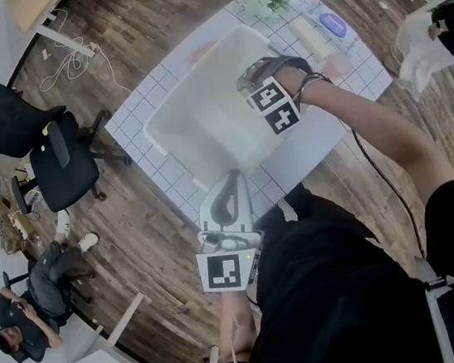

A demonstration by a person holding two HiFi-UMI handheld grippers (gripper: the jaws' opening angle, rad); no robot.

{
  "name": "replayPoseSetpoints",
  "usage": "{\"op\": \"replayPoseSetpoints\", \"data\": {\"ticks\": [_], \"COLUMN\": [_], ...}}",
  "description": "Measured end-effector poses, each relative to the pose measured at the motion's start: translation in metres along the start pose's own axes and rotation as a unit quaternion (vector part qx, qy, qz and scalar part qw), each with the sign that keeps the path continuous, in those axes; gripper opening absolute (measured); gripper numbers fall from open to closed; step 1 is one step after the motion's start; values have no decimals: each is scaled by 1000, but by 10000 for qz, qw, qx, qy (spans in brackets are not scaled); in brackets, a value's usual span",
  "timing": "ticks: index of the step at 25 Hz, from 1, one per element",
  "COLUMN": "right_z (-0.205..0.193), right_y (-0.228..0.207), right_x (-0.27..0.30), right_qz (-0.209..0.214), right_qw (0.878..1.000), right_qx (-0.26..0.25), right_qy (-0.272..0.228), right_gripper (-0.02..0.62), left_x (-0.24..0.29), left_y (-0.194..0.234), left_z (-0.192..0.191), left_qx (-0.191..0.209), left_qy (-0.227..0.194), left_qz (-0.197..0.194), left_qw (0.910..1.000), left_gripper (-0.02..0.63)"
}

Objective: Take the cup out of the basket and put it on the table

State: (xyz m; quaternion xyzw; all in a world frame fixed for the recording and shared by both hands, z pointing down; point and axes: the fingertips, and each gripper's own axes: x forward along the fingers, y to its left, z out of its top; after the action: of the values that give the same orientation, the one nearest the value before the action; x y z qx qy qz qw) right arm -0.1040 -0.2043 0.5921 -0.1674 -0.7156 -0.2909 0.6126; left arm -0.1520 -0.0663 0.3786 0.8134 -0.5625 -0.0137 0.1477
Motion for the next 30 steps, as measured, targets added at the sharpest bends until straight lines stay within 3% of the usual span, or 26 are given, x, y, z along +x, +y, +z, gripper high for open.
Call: {"op": "replayPoseSetpoints", "data": {"ticks": [8, 16, 22, 24, 30], "right_z": [-13, -26, -26, -23, -20], "right_y": [8, 15, 16, 12, 4], "right_x": [30, 58, 74, 75, 74], "right_qz": [76, 252, 31, -145, -295], "right_qw": [9961, 9865, 9848, 9867, 9901], "right_qx": [-709, -1247, -1349, -1270, -1045], "right_qy": [520, 1034, 1090, 1008, 894], "right_gripper": [258, 268, 262, 190, 173], "left_x": [0, -2, -4, -5, -6], "left_y": [-5, 1, 2, 3, 3], "left_z": [-3, -6, -9, -9, -12], "left_qx": [64, -33, 17, 14, 81], "left_qy": [28, 124, 164, 155, 173], "left_qz": [-87, 72, 110, 123, 108], "left_qw": [9999, 9999, 9998, 9998, 9998], "left_gripper": [9, 9, 9, 9, 9]}}
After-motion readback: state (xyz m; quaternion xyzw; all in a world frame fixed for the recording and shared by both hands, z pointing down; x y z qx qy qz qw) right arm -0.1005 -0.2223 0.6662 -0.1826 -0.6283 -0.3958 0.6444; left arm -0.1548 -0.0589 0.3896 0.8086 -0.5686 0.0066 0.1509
